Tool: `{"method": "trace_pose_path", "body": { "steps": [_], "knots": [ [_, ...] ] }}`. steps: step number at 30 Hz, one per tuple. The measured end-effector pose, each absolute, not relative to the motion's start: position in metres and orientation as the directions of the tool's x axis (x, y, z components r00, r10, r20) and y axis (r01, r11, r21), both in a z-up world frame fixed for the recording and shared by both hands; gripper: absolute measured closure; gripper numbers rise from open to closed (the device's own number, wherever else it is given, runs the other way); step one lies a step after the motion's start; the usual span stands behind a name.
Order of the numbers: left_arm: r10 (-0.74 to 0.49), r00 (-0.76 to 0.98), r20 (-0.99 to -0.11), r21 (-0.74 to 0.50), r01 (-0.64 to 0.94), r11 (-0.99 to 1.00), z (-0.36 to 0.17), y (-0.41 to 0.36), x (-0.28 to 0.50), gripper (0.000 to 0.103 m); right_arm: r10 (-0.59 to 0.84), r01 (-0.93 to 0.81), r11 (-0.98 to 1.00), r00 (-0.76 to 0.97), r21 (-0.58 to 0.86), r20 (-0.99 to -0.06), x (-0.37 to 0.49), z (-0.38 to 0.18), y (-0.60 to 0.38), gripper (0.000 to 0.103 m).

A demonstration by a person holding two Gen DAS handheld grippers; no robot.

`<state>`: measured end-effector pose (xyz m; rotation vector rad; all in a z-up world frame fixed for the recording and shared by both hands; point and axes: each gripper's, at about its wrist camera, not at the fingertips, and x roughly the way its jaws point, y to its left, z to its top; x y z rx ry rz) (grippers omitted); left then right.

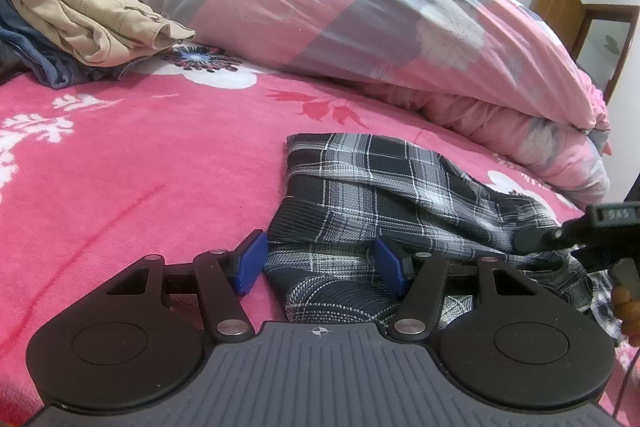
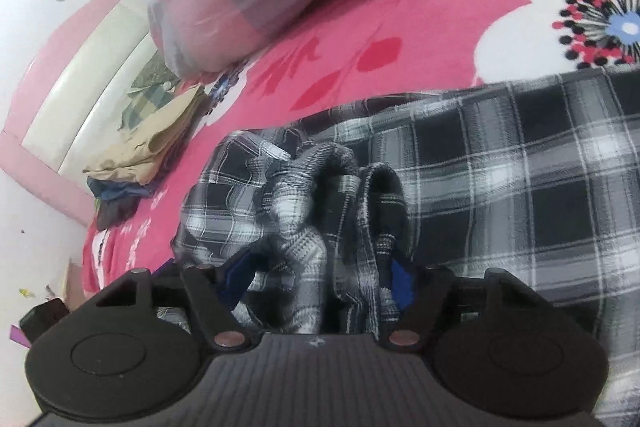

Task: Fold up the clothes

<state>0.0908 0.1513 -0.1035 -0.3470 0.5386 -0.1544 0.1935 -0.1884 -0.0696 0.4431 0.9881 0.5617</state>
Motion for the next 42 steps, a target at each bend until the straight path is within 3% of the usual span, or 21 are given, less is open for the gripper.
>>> {"method": "trace_pose_path", "body": {
  "steps": [3, 5, 9, 18, 24, 30, 36, 42],
  "knots": [
    [-0.233, 0.849, -0.474, -0.362, 0.052, 0.931, -0.103, 0.151, 0.091, 0.044, 0.582, -0.264, 0.811, 0.454, 0.522, -0.675, 0.187, -0.067, -0.179, 0.045],
    [-0.232, 0.85, -0.474, -0.362, 0.052, 0.931, -0.103, 0.151, 0.091, 0.044, 0.559, -0.266, 0.828, 0.463, 0.494, -0.688, 0.183, -0.066, -0.176, 0.066],
    [-0.233, 0.854, -0.465, -0.37, 0.051, 0.928, -0.102, 0.152, 0.089, 0.044, 0.518, -0.282, 0.855, 0.494, 0.435, -0.698, 0.173, -0.058, -0.166, 0.08],
    [-0.205, 0.92, -0.334, -0.469, 0.027, 0.883, -0.094, 0.169, 0.071, 0.042, 0.381, -0.271, 0.925, 0.653, 0.268, -0.655, 0.15, -0.023, -0.174, 0.083],
    [-0.188, 0.904, -0.383, -0.433, 0.003, 0.901, -0.097, 0.162, 0.079, 0.042, 0.269, -0.218, 0.963, 0.727, 0.159, -0.632, 0.143, 0.003, -0.228, 0.083],
    [-0.189, 0.883, -0.429, -0.441, -0.023, 0.897, -0.104, 0.163, 0.086, 0.042, 0.128, -0.123, 0.991, 0.732, 0.055, -0.669, 0.142, 0.015, -0.314, 0.083],
    [-0.177, 0.884, -0.433, -0.441, -0.036, 0.897, -0.106, 0.163, 0.086, 0.043, -0.033, -0.012, 0.998, 0.697, -0.058, -0.716, 0.143, 0.014, -0.4, 0.083],
    [-0.168, 0.884, -0.437, -0.427, -0.039, 0.903, -0.106, 0.161, 0.086, 0.043, -0.094, 0.056, 0.996, 0.68, -0.077, -0.727, 0.145, 0.01, -0.457, 0.083]
  ]
}}
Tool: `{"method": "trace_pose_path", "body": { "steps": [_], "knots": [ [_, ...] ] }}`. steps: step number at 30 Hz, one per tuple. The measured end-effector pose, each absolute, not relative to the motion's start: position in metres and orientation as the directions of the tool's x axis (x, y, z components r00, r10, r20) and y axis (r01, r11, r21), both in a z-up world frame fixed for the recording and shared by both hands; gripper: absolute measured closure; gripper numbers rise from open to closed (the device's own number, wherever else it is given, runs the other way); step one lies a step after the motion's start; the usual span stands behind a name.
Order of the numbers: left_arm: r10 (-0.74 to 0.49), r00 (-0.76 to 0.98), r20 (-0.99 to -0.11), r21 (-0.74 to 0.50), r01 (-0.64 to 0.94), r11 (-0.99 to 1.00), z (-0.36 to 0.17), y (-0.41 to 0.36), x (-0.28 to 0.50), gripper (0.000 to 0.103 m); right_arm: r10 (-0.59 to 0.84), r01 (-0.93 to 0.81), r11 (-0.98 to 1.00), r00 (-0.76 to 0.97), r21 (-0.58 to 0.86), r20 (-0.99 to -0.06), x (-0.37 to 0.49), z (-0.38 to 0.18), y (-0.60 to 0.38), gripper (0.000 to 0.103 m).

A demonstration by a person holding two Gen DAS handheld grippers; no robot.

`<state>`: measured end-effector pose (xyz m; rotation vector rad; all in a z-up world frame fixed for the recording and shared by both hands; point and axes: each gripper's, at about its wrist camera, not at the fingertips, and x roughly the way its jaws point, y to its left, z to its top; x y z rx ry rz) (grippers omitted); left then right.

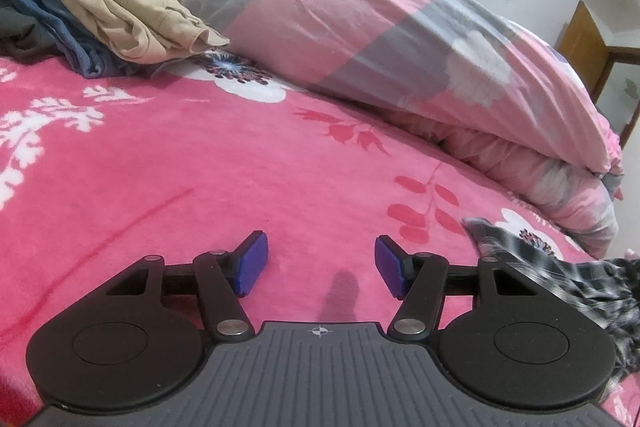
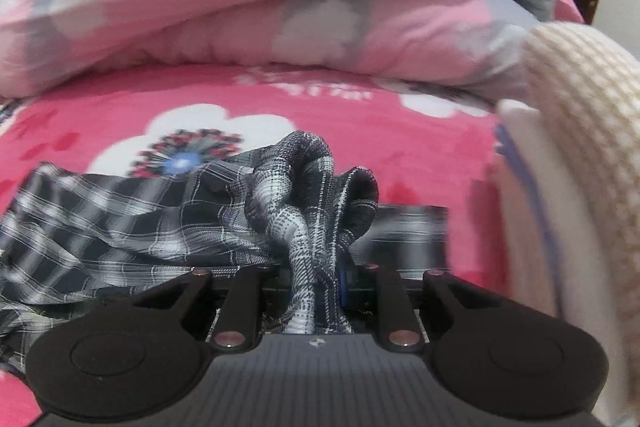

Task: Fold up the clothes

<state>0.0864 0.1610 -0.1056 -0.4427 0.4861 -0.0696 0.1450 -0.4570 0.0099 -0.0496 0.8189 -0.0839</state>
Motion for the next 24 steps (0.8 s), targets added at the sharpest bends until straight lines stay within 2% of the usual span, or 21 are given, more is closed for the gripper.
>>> {"method": "trace_pose_path", "body": {
  "steps": [13, 15, 17, 19, 24],
  "knots": [
    [-0.163, 0.881, -0.444, -0.418, -0.043, 0.907, -0.106, 0.16, 0.088, 0.043, -0.124, 0.102, 0.992, 0.629, -0.076, -0.768, 0.147, -0.019, -0.505, 0.083],
    [-0.163, 0.88, -0.445, -0.417, -0.043, 0.908, -0.106, 0.16, 0.088, 0.043, -0.157, 0.127, 0.987, 0.62, -0.099, -0.769, 0.148, -0.028, -0.511, 0.077],
    [-0.164, 0.88, -0.445, -0.418, -0.043, 0.907, -0.106, 0.16, 0.088, 0.043, -0.172, 0.157, 0.983, 0.62, -0.094, -0.766, 0.145, -0.032, -0.517, 0.059],
    [-0.163, 0.88, -0.445, -0.418, -0.044, 0.907, -0.106, 0.159, 0.089, 0.043, -0.182, 0.184, 0.979, 0.622, -0.083, -0.762, 0.14, -0.034, -0.522, 0.056],
    [-0.164, 0.88, -0.445, -0.42, -0.043, 0.906, -0.106, 0.159, 0.089, 0.043, -0.153, 0.188, 0.982, 0.688, -0.029, -0.709, 0.102, -0.008, -0.509, 0.038]
  ]
}}
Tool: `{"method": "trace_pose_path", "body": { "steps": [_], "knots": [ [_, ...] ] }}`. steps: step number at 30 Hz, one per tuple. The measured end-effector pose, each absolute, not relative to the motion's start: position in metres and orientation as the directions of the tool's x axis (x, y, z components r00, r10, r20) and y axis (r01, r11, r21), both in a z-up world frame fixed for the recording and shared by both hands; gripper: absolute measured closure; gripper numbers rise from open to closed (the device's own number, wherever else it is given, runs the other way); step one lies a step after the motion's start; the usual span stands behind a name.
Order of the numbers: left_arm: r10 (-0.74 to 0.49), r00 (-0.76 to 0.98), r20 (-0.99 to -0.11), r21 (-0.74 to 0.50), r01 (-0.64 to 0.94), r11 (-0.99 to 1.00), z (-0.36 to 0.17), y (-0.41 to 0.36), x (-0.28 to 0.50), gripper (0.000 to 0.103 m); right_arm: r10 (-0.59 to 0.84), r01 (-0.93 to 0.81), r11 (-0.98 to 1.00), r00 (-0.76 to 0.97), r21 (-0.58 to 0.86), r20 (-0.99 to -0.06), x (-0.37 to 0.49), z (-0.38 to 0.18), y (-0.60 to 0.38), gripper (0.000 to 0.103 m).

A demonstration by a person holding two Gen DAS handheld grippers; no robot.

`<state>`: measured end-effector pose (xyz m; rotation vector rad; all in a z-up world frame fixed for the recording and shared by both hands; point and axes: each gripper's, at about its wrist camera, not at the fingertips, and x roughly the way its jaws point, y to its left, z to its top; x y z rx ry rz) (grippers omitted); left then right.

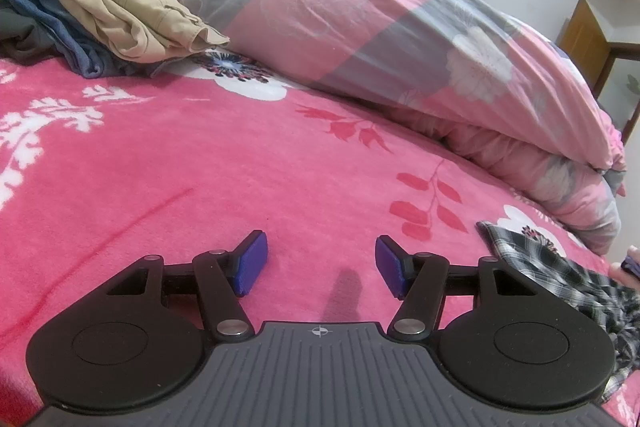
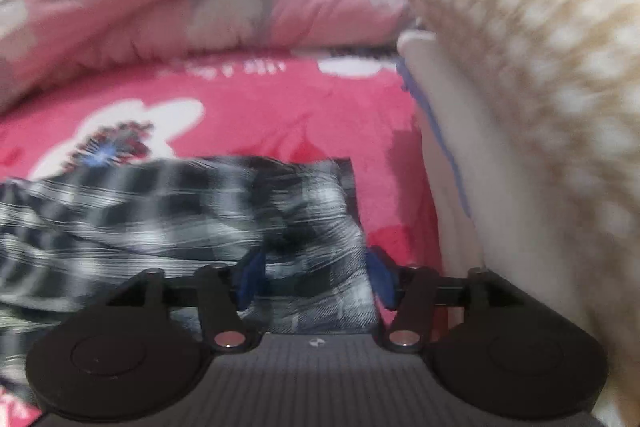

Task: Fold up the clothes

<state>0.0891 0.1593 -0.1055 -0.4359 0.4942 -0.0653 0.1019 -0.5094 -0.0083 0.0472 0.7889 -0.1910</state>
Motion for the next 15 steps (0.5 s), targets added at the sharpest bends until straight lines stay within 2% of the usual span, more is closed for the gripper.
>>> {"method": "trace_pose_path", "body": {
  "steps": [6, 11, 13, 15],
  "knots": [
    [-0.167, 0.88, -0.445, -0.424, -0.042, 0.905, -0.105, 0.159, 0.089, 0.043, -0.026, 0.144, 0.976, 0.827, 0.166, -0.562, 0.019, 0.029, -0.463, 0.02],
    [-0.157, 0.883, -0.443, -0.423, -0.051, 0.905, -0.099, 0.16, 0.086, 0.042, 0.174, 0.029, 0.908, 0.882, 0.418, -0.438, -0.053, 0.034, -0.416, 0.016],
    [-0.139, 0.884, -0.445, -0.395, -0.054, 0.917, -0.092, 0.16, 0.084, 0.042, 0.239, -0.022, 0.867, 0.895, 0.498, -0.377, -0.075, 0.033, -0.401, 0.009],
    [-0.114, 0.884, -0.453, -0.35, -0.059, 0.935, -0.081, 0.163, 0.084, 0.042, 0.291, -0.058, 0.829, 0.893, 0.556, -0.342, -0.091, 0.029, -0.386, 0.008]
  ]
}}
